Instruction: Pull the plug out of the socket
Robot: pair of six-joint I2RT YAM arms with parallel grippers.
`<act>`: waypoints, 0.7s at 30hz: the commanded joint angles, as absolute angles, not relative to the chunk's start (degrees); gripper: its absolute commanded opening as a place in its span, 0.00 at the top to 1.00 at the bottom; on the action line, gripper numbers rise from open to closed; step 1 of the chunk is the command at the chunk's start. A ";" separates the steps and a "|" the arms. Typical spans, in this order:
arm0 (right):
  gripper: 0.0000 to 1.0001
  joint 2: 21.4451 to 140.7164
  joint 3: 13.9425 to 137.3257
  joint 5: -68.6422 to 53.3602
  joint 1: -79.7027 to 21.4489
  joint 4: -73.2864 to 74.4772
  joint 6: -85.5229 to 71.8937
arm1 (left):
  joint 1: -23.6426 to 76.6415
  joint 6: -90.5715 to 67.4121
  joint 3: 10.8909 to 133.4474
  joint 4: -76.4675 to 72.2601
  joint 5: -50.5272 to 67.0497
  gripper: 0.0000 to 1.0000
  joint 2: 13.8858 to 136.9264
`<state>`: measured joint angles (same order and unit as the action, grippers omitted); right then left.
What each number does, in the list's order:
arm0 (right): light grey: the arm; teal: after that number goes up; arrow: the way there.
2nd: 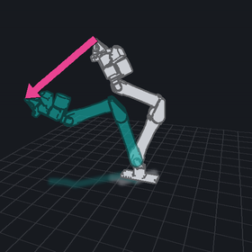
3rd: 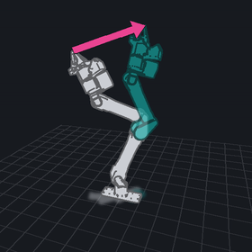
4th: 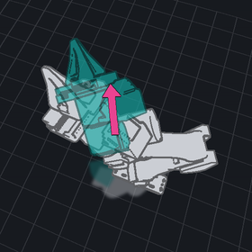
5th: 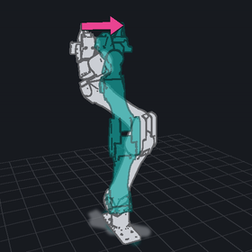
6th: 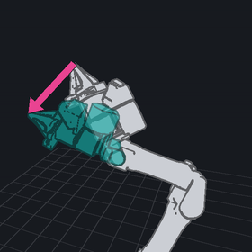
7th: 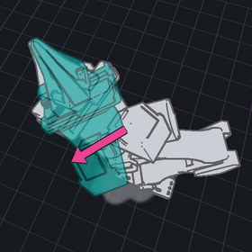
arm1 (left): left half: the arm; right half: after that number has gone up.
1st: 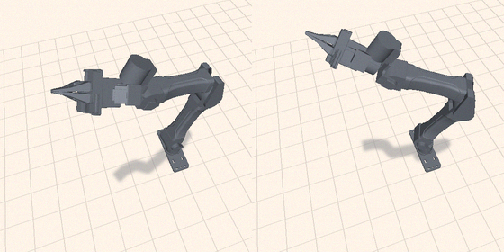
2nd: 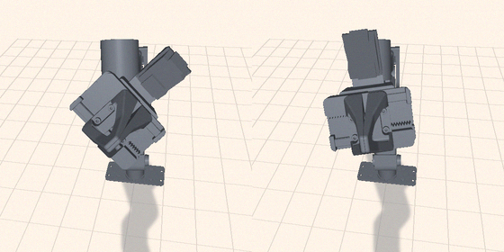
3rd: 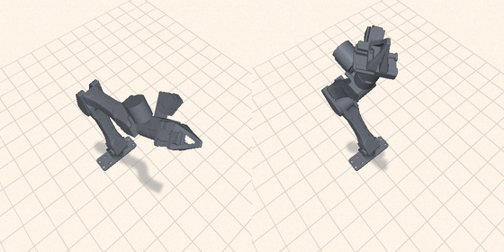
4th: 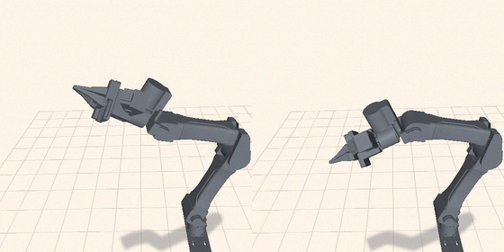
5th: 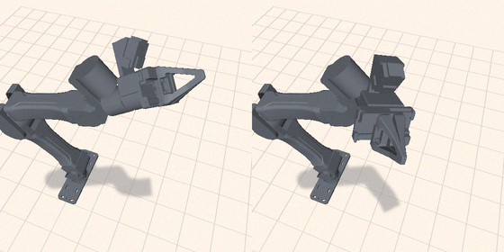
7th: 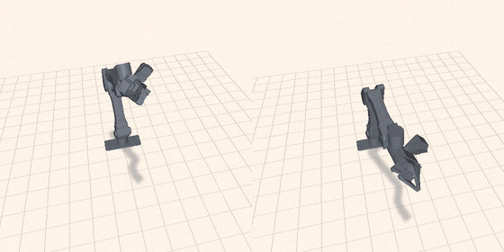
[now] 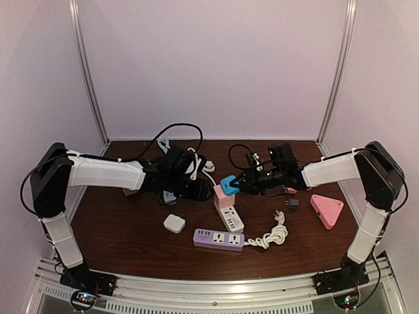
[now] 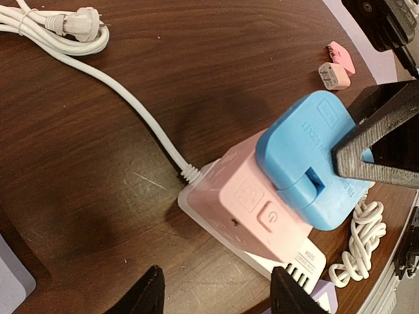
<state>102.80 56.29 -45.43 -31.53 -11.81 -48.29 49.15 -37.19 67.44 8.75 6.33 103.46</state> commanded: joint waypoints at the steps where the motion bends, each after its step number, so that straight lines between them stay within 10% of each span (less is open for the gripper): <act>1: 0.76 105.60 53.48 -39.27 -31.52 -3.63 -47.76 | 50.12 -39.24 69.96 5.12 6.70 0.45 105.09; 21: 0.78 105.24 53.04 -39.11 -31.61 -4.05 -48.34 | 51.24 -42.68 71.55 1.85 3.84 0.46 109.19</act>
